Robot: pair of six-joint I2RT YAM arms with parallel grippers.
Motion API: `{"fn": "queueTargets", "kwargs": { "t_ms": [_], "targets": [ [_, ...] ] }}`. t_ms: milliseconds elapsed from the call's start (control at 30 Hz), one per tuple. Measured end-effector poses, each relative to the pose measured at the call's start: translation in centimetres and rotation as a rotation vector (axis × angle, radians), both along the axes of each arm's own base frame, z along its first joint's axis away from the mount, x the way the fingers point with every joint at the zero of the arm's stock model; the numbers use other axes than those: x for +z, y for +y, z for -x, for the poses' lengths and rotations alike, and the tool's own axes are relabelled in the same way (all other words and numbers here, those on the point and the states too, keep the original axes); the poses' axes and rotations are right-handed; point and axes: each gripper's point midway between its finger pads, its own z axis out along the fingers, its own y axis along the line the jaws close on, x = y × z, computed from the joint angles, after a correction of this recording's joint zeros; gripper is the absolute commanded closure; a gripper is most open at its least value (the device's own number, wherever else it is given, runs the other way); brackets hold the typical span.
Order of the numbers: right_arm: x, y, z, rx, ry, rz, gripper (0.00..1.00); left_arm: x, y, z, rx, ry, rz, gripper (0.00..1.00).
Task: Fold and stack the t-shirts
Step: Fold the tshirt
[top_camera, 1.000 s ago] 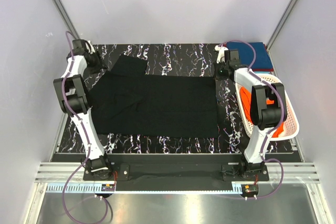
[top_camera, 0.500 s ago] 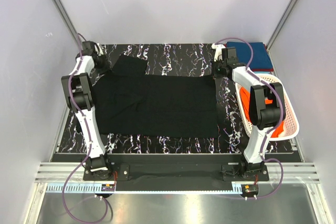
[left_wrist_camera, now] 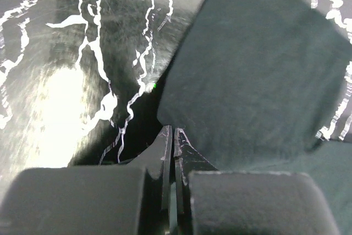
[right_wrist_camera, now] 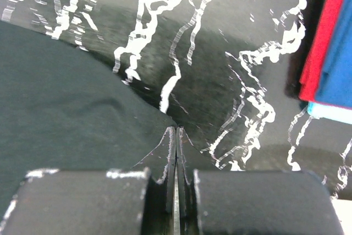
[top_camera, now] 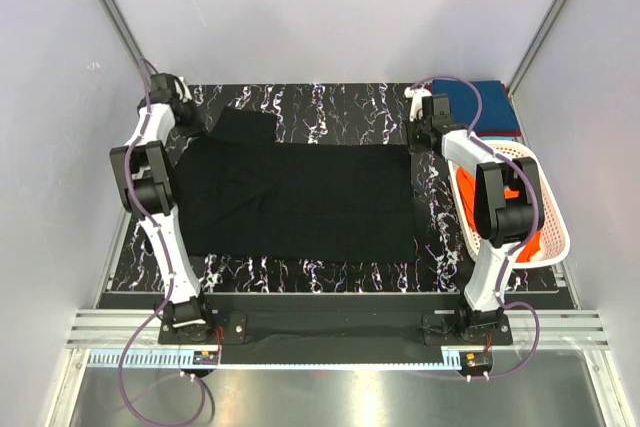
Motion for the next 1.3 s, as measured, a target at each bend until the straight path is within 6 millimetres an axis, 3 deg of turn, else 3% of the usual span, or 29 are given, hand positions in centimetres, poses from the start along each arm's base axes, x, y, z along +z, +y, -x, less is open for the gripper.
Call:
{"fn": "queueTargets", "kwargs": {
  "t_ms": [167,300,633,967,1300],
  "targets": [
    [-1.1,-0.9,0.9,-0.030,0.011,0.032,1.00,3.3,-0.1,1.0,0.005,-0.047,-0.014,1.00],
    [-1.2,-1.5,1.4,-0.058,-0.009,0.045,1.00,4.3,0.2,2.1,0.015,-0.056,-0.017,1.00],
    [0.5,-1.7,2.0,-0.106,-0.104,0.005,1.00,2.3,0.8,5.4,0.044,0.012,-0.005,1.00],
    [1.7,-1.2,4.4,-0.114,-0.128,-0.030,1.00,3.7,0.9,8.1,0.081,0.003,-0.039,1.00],
    [1.9,-0.5,6.6,-0.141,-0.127,-0.040,1.00,3.5,1.0,11.3,0.132,0.017,-0.063,1.00]
  ]
}}
